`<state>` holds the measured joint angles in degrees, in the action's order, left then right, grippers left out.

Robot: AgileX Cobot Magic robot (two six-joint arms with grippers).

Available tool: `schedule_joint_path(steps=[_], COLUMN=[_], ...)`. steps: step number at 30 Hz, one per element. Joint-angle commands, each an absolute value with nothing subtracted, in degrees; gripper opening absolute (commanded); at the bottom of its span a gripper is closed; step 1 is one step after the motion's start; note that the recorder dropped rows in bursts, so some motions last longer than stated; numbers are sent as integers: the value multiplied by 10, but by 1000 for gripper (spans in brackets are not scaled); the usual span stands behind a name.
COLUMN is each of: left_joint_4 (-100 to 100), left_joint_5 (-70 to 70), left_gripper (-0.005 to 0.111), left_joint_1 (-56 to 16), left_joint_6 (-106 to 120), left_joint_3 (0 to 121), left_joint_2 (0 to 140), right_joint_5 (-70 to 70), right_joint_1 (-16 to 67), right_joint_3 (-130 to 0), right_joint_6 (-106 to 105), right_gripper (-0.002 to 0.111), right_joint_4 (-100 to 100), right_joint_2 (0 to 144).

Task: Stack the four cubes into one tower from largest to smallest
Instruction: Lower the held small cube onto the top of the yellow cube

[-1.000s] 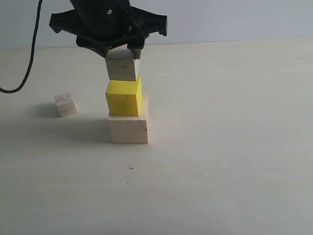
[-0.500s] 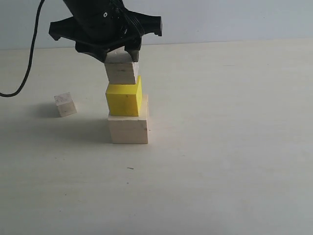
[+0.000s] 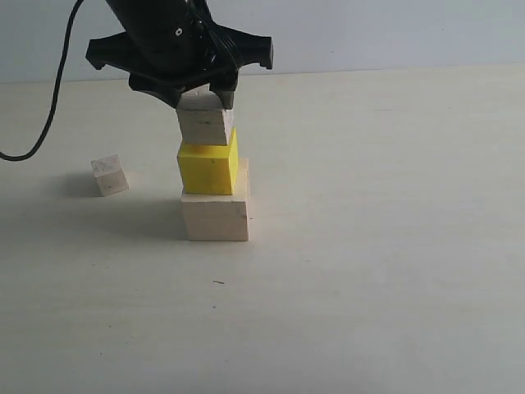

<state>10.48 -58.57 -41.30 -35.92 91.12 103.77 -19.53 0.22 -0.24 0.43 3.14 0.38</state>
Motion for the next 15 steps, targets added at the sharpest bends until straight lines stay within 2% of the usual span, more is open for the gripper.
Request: schedule_joint_path(steps=[1, 15], left_joint_4=[102, 102], left_joint_5=[-578, -571], left_gripper=[1, 1], left_joint_1=[-411, -405], left_joint_6=[-355, -357], left_joint_3=[911, 891], left_joint_2=[1036, 1037], right_joint_5=[-192, -192], right_joint_1=[-2, -2], right_joint_3=[0, 0], right_joint_6=[0, 0], right_gripper=[0, 0], right_joint_4=[27, 29], right_joint_2=[0, 0])
